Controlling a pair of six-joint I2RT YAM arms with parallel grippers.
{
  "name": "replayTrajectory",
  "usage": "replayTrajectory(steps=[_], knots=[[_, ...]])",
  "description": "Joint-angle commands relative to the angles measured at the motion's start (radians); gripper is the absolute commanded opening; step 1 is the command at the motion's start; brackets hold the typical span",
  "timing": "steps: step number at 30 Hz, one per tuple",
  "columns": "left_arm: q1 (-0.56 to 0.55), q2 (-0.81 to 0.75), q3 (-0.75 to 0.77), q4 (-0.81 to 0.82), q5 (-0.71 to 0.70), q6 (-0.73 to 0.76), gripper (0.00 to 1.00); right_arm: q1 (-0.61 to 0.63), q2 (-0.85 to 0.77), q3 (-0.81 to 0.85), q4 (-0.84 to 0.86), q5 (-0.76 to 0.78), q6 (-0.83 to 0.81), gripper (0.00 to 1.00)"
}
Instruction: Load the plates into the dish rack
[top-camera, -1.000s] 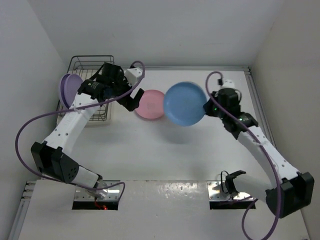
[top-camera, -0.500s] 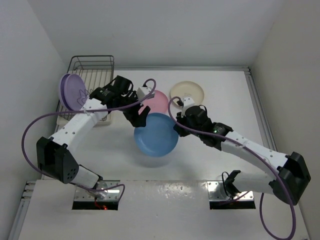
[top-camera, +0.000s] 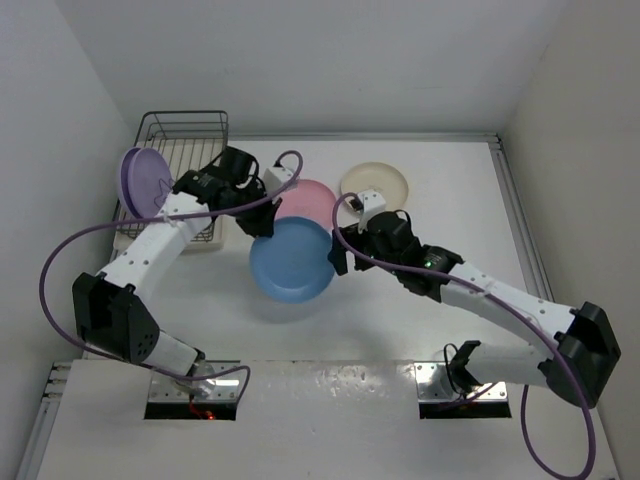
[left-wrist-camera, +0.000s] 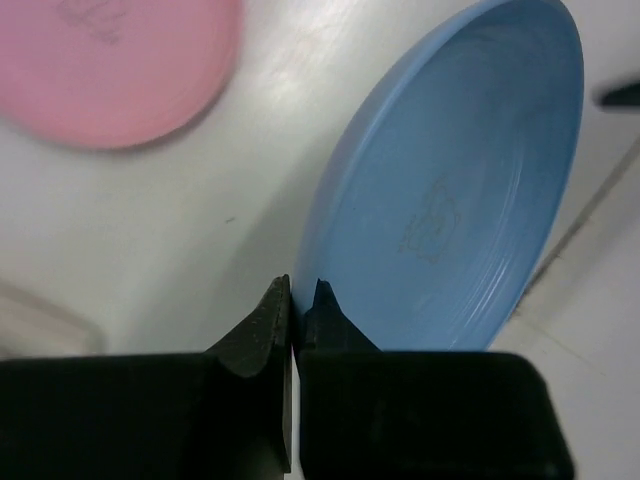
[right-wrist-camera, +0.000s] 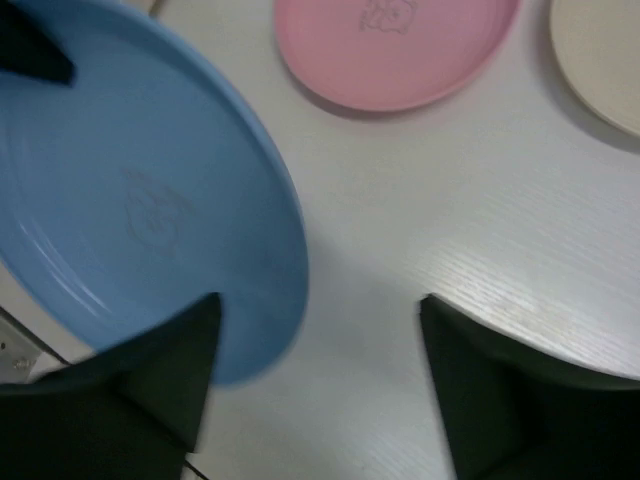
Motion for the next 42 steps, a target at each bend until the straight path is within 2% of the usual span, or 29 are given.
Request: replayTrajectory(steps=[1, 2, 3, 5, 6, 7, 10, 11, 13, 15, 16, 18, 20, 25, 32, 38, 42], knots=[[0.078, -0.018, 0.13, 0.014, -0.267, -0.095, 0.0, -0.008, 0.02, 0.076, -0.015, 0.071, 0.005, 0.93], [0.089, -0.018, 0.192, 0.014, -0.345, -0.131, 0.0, -0.011, 0.029, 0.083, -0.028, 0.092, 0.011, 0.98], [0.098, -0.018, 0.223, 0.014, -0.507, -0.148, 0.0, -0.012, 0.033, 0.094, -0.042, 0.109, 0.011, 1.0], [0.119, -0.018, 0.271, 0.057, -0.684, -0.188, 0.0, -0.015, 0.033, 0.091, -0.064, 0.123, 0.019, 1.0], [0.119, -0.018, 0.295, 0.083, -0.862, -0.188, 0.0, -0.018, 0.03, 0.087, -0.065, 0.124, 0.022, 1.0], [0.131, -0.027, 0.296, 0.114, -0.946, -0.202, 0.0, -0.02, 0.026, 0.083, -0.064, 0.126, 0.022, 1.0], [0.156, -0.036, 0.25, 0.311, -1.258, -0.186, 0.0, -0.029, 0.036, 0.085, -0.071, 0.108, 0.025, 1.0], [0.167, -0.036, 0.215, 0.476, -1.322, -0.137, 0.0, -0.031, 0.04, 0.1, -0.089, 0.105, 0.022, 1.0], [0.167, -0.036, 0.093, 0.659, -1.49, -0.066, 0.0, -0.031, 0.062, 0.132, -0.106, 0.098, 0.02, 1.0], [0.167, -0.01, 0.017, 0.872, -1.603, 0.029, 0.0, -0.034, 0.088, 0.161, -0.132, 0.097, 0.013, 1.0], [0.167, 0.01, 0.006, 0.92, -1.635, 0.051, 0.0, -0.034, 0.094, 0.183, -0.14, 0.095, 0.008, 1.0], [0.19, 0.085, 0.006, 0.994, -1.683, 0.065, 0.0, -0.034, 0.111, 0.223, -0.163, 0.094, 0.01, 1.0], [0.208, 0.144, 0.02, 0.994, -1.726, 0.053, 0.0, -0.035, 0.129, 0.241, -0.178, 0.085, 0.008, 1.0], [0.253, 0.143, 0.017, 1.067, -1.757, -0.007, 0.0, -0.037, 0.155, 0.294, -0.228, 0.08, 0.011, 1.0], [0.312, 0.129, -0.029, 1.054, -1.711, -0.041, 0.0, -0.034, 0.168, 0.309, -0.248, 0.083, 0.023, 1.0], [0.322, 0.129, -0.063, 0.905, -1.503, -0.086, 0.0, -0.034, 0.181, 0.33, -0.261, 0.086, 0.014, 1.0], [0.322, 0.129, -0.117, 1.003, -1.524, 0.043, 0.0, -0.034, 0.18, 0.33, -0.261, 0.08, 0.005, 1.0]])
